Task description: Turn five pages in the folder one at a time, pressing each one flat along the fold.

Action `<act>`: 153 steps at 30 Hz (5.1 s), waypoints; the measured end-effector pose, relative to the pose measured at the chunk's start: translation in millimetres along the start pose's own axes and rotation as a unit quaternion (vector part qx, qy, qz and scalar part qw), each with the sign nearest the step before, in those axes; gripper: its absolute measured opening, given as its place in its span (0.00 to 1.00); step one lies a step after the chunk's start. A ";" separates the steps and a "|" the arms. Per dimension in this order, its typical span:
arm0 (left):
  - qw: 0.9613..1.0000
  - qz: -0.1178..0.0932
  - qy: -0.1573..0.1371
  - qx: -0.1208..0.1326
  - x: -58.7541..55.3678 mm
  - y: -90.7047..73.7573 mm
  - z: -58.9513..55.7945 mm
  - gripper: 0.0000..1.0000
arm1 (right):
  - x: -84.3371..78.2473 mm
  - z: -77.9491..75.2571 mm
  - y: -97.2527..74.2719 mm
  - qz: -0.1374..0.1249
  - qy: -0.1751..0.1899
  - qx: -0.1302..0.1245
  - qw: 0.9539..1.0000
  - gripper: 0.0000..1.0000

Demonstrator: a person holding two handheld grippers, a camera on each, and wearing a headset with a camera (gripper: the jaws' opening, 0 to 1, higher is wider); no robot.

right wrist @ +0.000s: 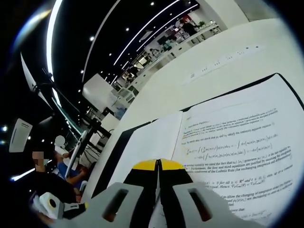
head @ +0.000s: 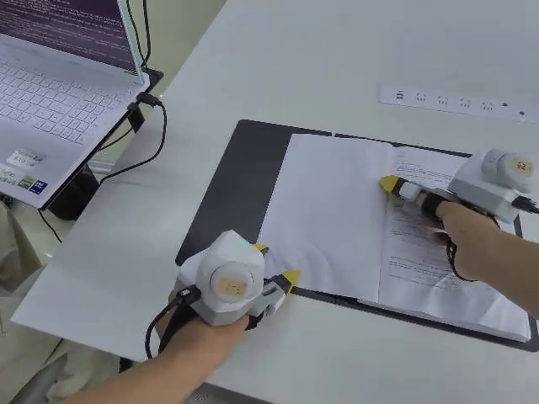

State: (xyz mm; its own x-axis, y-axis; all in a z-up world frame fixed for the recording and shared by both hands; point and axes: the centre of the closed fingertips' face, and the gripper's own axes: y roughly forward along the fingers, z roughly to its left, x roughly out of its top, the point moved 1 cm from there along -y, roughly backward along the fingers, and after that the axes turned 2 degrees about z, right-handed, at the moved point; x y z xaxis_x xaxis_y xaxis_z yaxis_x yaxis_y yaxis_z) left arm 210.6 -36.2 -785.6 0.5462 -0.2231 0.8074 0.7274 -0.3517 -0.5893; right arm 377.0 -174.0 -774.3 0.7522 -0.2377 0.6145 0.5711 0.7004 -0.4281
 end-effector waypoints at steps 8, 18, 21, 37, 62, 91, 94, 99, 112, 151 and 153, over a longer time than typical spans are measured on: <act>1.000 0.002 -0.003 0.002 -0.1 0.5 0.5 0.33 | -19.5 15.6 -19.0 0.005 0.001 0.002 1.000 0.00; 1.000 0.001 -0.004 0.003 0.3 0.1 0.8 0.33 | -42.5 38.7 -45.4 0.006 0.009 0.007 1.000 0.00; 1.000 0.000 -0.004 0.003 0.5 -0.3 0.7 0.33 | -48.3 40.9 -47.6 0.014 0.002 0.011 1.000 0.00; 1.000 -0.001 -0.003 0.004 0.7 -1.1 -0.1 0.33 | -79.3 50.9 -62.2 0.038 -0.006 0.010 0.999 0.00; 1.000 -0.003 -0.003 0.004 1.2 -2.4 -1.2 0.33 | -139.0 59.9 -100.0 0.047 0.030 0.022 0.998 0.00; 0.993 0.013 -0.113 0.002 14.8 -23.9 -0.8 0.41 | -132.0 108.4 -200.0 0.012 0.065 0.015 0.998 0.00; 0.993 0.007 -0.115 -0.006 23.0 -40.4 -3.7 0.42 | -117.6 111.5 -217.3 -0.015 0.061 0.014 0.998 0.00; 0.992 -0.010 -0.122 -0.011 39.8 -74.6 -3.5 0.42 | -94.5 92.1 -249.7 -0.063 0.067 -0.030 0.995 0.07; 0.992 -0.045 -0.120 0.002 56.2 -156.7 -11.9 0.58 | -80.0 64.4 -293.9 -0.097 -0.019 -0.109 0.989 0.43; 0.997 -0.042 -0.065 -0.025 69.1 -139.4 -56.3 0.94 | -84.5 52.5 -319.5 -0.106 -0.126 -0.119 0.979 0.97; 0.997 -0.039 -0.061 -0.033 72.2 -128.3 -64.5 0.92 | -85.0 51.1 -319.7 -0.103 -0.125 -0.121 0.979 0.96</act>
State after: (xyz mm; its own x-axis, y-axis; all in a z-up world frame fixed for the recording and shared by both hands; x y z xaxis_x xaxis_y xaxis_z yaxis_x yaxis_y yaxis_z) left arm 129.9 -65.9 -649.9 0.5388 -0.0824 0.8384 0.7426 -0.4234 -0.5189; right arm 113.7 -343.3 -655.8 0.5256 -0.1648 0.8346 0.7865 0.4683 -0.4027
